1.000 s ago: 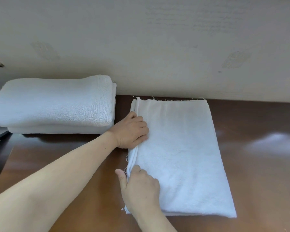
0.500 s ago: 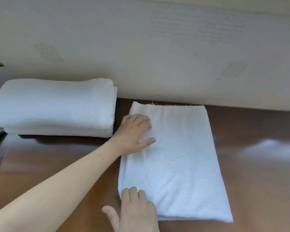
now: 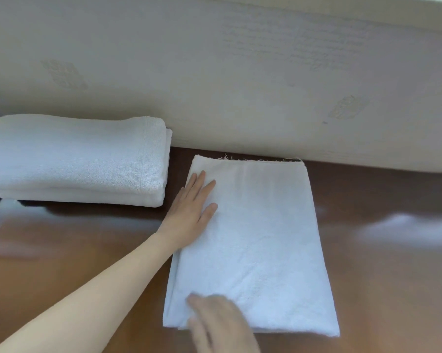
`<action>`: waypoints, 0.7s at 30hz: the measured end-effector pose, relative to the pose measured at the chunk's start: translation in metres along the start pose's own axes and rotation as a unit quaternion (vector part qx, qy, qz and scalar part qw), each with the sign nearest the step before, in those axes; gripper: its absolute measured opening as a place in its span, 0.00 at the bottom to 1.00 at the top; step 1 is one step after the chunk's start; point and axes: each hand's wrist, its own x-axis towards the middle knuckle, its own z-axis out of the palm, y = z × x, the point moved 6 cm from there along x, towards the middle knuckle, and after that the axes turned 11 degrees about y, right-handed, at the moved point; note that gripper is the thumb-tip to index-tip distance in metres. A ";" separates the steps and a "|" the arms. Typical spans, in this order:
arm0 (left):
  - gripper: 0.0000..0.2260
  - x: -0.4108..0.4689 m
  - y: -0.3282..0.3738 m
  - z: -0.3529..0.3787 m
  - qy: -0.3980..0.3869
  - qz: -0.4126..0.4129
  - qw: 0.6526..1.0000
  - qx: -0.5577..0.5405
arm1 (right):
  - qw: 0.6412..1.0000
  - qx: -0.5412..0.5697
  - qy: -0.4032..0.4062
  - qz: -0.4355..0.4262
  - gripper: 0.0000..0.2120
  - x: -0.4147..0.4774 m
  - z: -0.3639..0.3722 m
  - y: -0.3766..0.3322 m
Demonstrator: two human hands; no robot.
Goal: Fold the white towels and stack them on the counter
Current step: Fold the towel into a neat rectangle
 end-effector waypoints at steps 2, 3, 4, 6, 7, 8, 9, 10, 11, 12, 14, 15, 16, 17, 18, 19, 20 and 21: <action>0.33 -0.021 -0.004 0.001 0.000 -0.016 0.999 -0.041 | 0.996 0.051 0.008 0.068 0.14 0.016 -0.011 0.042; 0.33 -0.031 -0.005 0.001 0.004 -0.020 0.999 -0.040 | 0.994 0.035 0.013 0.107 0.19 0.028 -0.016 0.068; 0.33 -0.041 -0.004 0.002 0.008 -0.024 0.999 -0.030 | 0.991 0.006 -0.005 0.135 0.22 0.041 -0.020 0.094; 0.33 -0.059 0.002 0.003 0.014 -0.042 0.999 0.003 | 0.979 -0.059 -0.080 0.178 0.28 0.054 -0.013 0.136; 0.33 -0.069 0.006 0.005 0.017 -0.055 0.998 0.027 | 0.974 -0.088 -0.107 0.182 0.30 0.055 -0.007 0.150; 0.32 -0.079 0.011 0.008 0.023 -0.064 0.996 0.055 | 0.970 -0.110 -0.125 0.179 0.31 0.056 -0.004 0.161; 0.32 -0.090 0.015 0.011 0.032 -0.068 0.993 0.087 | 0.964 -0.133 -0.145 0.176 0.32 0.055 0.000 0.171; 0.32 -0.100 0.018 0.014 0.041 -0.065 0.990 0.116 | 0.960 -0.152 -0.162 0.170 0.32 0.052 0.003 0.177; 0.31 -0.108 0.019 0.016 0.045 -0.063 0.988 0.137 | 0.958 -0.164 -0.172 0.161 0.32 0.050 0.004 0.180; 0.30 -0.115 0.017 0.018 0.044 -0.067 0.986 0.149 | 0.957 -0.167 -0.180 0.154 0.32 0.047 0.004 0.181; 0.29 -0.123 0.013 0.017 0.045 -0.083 0.982 0.165 | 0.959 -0.160 -0.183 0.143 0.32 0.044 0.003 0.181; 0.29 -0.122 0.013 0.016 0.049 -0.088 0.980 0.173 | 0.959 -0.162 -0.182 0.141 0.32 0.044 0.000 0.181; 0.29 -0.121 0.017 0.014 0.056 -0.092 0.978 0.180 | 0.958 -0.172 -0.182 0.142 0.32 0.045 -0.004 0.184; 0.29 -0.118 0.023 0.013 0.066 -0.095 0.976 0.186 | 0.954 -0.188 -0.183 0.143 0.31 0.045 -0.008 0.186; 0.29 -0.114 0.031 0.014 0.074 -0.095 0.974 0.193 | 0.951 -0.202 -0.185 0.147 0.31 0.045 -0.011 0.188; 0.28 -0.109 0.042 0.016 0.081 -0.092 0.973 0.197 | 0.948 -0.208 -0.191 0.148 0.31 0.045 -0.012 0.191; 0.27 -0.105 0.051 0.021 0.086 -0.089 0.973 0.196 | 0.947 -0.204 -0.199 0.145 0.31 0.044 -0.011 0.194; 0.27 -0.102 0.059 0.027 0.084 -0.086 0.974 0.193 | 0.948 -0.200 -0.207 0.139 0.31 0.042 -0.010 0.197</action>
